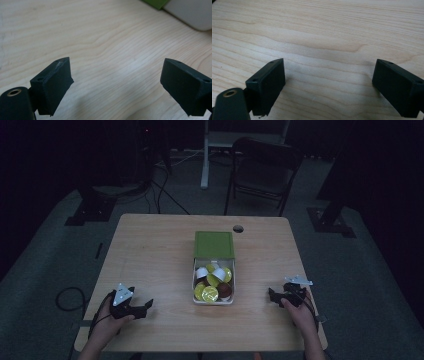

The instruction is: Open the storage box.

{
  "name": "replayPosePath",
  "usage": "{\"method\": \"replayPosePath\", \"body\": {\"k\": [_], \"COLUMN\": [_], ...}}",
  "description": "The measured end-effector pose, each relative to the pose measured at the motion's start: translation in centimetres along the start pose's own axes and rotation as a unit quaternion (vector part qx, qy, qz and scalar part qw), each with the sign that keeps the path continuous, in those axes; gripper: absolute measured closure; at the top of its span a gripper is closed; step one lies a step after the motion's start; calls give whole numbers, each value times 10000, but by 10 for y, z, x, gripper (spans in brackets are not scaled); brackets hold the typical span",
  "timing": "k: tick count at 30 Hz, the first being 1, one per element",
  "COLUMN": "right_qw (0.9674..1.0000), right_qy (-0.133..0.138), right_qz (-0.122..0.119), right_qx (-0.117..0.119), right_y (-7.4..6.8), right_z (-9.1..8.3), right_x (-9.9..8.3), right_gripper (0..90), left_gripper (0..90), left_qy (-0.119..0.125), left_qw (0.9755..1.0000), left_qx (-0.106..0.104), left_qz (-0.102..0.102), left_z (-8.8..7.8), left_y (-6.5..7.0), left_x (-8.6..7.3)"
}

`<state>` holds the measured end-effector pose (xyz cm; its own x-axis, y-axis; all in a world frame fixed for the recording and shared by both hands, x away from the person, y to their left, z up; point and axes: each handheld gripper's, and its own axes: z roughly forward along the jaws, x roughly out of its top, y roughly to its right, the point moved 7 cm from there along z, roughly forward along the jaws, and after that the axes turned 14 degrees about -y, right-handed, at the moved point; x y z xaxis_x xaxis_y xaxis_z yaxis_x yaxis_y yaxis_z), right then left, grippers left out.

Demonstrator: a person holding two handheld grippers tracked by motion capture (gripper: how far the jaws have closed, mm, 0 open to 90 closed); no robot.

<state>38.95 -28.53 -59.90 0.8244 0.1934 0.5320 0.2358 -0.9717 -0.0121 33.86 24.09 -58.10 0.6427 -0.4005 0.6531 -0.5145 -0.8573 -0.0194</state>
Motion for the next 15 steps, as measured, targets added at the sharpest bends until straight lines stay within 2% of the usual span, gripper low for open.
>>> {"method": "replayPosePath", "body": {"k": [7, 15], "right_qw": [10000, 10000], "right_qy": [-4, -7], "right_qz": [0, 3], "right_qx": [-1, -2], "right_y": [0, 0], "right_z": [0, 0], "right_x": [0, 0], "right_gripper": [107, 107], "left_gripper": [98, 99], "left_qy": [-258, -618], "left_qw": [9996, 9980], "left_qx": [-120, 16], "left_qz": [-5, -110], "left_z": [4, 9], "left_y": [-2, -6], "left_x": [-1, -5]}}
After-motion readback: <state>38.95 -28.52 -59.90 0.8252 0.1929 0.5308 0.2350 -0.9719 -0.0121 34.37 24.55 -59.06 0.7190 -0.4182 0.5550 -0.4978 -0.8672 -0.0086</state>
